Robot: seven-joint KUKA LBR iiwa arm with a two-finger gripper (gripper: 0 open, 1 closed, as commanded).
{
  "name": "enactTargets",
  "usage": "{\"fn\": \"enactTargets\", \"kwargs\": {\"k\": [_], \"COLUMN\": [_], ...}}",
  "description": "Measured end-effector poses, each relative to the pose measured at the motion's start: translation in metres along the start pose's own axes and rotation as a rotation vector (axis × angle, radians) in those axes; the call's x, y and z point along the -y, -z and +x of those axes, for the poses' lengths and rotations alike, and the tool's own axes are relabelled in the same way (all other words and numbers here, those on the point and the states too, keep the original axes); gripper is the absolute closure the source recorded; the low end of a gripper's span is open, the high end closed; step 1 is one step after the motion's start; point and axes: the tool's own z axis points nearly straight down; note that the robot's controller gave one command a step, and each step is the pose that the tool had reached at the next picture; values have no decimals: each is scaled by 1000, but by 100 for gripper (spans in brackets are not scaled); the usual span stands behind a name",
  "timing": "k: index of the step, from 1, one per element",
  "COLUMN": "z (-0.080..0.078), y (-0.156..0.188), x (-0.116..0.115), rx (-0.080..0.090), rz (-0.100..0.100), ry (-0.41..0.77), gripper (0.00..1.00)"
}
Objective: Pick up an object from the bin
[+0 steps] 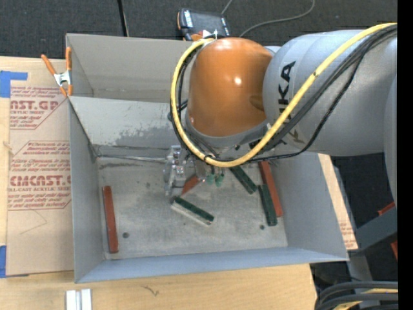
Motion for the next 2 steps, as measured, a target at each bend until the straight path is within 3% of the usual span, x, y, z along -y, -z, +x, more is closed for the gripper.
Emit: {"fn": "enactTargets", "kwargs": {"k": [1,2], "z": [0,9], "y": [0,-77], "x": [0,49], "rx": [0,-9], "rz": [0,4], "ry": [0,-55], "gripper": [0,0]}}
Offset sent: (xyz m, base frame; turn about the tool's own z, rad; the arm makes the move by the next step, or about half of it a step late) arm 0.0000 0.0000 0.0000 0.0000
